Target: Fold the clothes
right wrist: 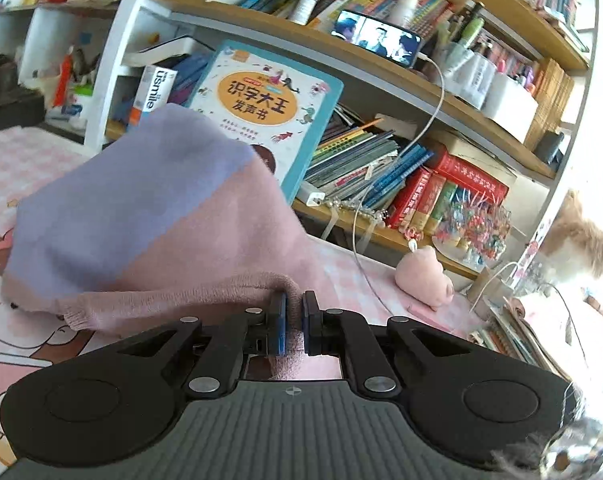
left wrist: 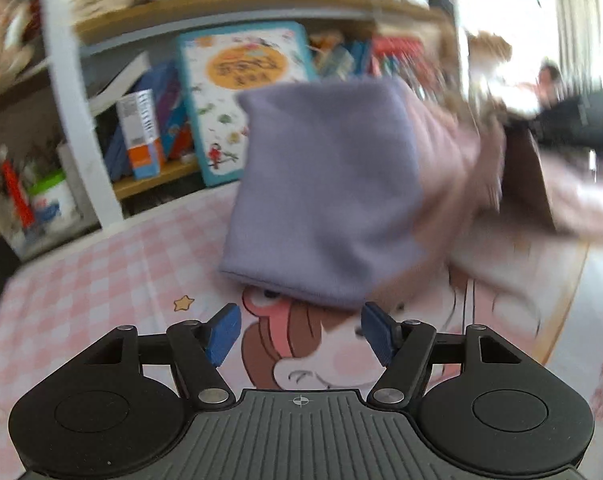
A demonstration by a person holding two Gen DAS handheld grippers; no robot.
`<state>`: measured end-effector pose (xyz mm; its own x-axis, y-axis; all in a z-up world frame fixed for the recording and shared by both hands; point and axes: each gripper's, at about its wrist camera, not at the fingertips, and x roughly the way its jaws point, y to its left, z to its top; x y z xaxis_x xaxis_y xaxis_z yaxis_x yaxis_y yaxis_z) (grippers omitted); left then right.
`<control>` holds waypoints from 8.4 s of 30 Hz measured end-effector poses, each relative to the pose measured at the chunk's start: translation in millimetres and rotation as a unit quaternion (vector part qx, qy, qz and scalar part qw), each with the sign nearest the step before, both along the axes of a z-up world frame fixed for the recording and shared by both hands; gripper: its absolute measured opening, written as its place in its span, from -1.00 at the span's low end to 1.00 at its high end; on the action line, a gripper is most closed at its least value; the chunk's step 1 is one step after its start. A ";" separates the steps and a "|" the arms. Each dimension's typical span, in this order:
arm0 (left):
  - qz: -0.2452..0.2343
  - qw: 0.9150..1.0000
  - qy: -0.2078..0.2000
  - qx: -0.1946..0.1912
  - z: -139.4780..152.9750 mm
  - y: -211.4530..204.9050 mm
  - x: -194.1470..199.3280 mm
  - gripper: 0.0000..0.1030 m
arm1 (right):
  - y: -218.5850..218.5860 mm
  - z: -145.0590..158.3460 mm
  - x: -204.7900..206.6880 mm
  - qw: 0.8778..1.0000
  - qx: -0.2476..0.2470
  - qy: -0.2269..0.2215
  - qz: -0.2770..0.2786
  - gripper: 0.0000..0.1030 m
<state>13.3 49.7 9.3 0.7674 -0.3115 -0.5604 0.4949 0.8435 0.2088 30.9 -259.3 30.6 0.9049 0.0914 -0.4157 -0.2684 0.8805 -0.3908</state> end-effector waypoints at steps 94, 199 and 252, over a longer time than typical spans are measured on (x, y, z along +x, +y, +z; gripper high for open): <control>0.131 0.989 -0.047 -0.056 43.5 22.9 93.1 -0.41 | 20.1 -10.9 52.4 0.998 -0.013 0.017 0.053 -0.84; 0.473 0.864 0.023 -0.168 -8.6 226.5 8.7 -0.24 | 22.1 -62.2 -36.8 0.988 0.113 0.104 0.026 -0.34; 0.185 0.978 0.058 -0.077 0.9 32.7 -23.6 0.51 | -68.3 -30.9 -68.2 0.982 0.118 0.107 -0.100 0.10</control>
<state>-10.3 82.4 10.1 0.7774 -0.1116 -0.6190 0.1628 0.9863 0.0266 -37.4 -327.6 -0.3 0.8086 0.0379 -0.5871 -0.1350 0.9832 -0.1226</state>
